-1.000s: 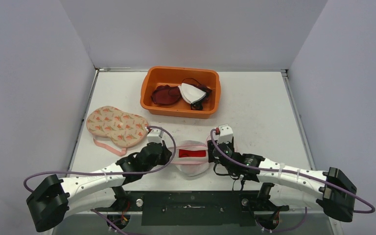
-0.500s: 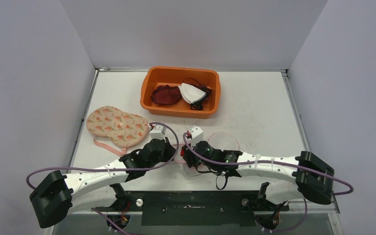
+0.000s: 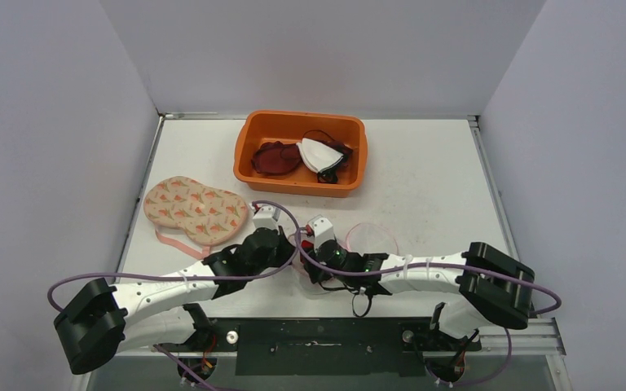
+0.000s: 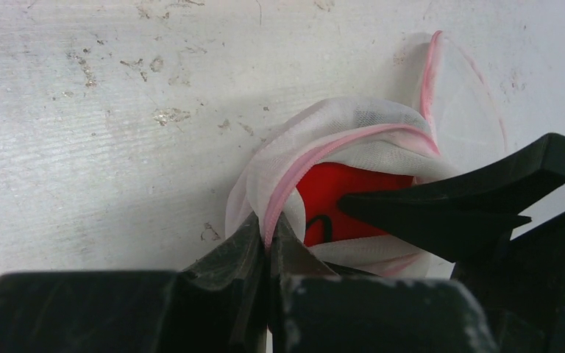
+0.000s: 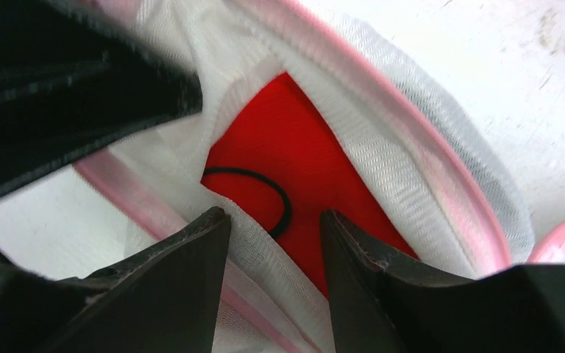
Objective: Unzip the laundry bag and remove the bra
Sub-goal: Pick up the bra from the laundry bag.
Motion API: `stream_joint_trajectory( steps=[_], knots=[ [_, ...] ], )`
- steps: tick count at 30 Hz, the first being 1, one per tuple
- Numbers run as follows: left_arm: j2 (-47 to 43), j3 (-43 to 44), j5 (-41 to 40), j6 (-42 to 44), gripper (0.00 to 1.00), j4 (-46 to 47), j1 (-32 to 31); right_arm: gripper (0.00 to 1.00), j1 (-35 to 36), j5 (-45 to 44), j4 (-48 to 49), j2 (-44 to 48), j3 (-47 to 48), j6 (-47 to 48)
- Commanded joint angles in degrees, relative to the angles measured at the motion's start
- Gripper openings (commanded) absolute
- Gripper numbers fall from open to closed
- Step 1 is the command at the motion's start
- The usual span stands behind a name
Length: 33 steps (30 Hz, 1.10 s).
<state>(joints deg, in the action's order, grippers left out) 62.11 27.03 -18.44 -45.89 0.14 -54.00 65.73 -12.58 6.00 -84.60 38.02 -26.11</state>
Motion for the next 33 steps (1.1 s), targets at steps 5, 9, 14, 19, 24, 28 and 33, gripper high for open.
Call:
stream_joint_trajectory(
  steps=[5,9,14,19,24,28,33],
  knots=[
    [0.9,1.5,-1.6,0.8,0.00,1.3,0.4,0.47,0.6,9.4,1.4,4.0,-4.7,3.4],
    [1.7,1.6,-0.8,0.8,0.00,1.8,0.4,0.51,0.6,8.5,1.2,6.2,-5.6,2.6],
    [1.3,0.2,-0.7,0.8,0.00,1.8,0.5,0.57,0.3,0.3,2.7,12.0,-5.9,-2.0],
    [0.2,-1.3,-2.4,0.6,0.00,0.7,0.4,0.59,-0.1,-5.9,6.3,14.2,-4.9,-6.9],
    [0.4,-1.6,-3.3,0.3,0.00,0.0,0.3,0.60,-0.5,-8.0,5.4,7.6,-0.1,-8.8],
    [-0.6,-1.9,-3.5,-0.3,0.00,-2.1,0.2,0.58,-0.6,-6.2,6.3,3.0,2.1,-9.4],
    [-4.3,-2.0,-2.0,-0.5,0.06,-2.3,0.2,0.55,-0.6,-6.2,6.3,2.1,2.3,-10.0]
  ],
)
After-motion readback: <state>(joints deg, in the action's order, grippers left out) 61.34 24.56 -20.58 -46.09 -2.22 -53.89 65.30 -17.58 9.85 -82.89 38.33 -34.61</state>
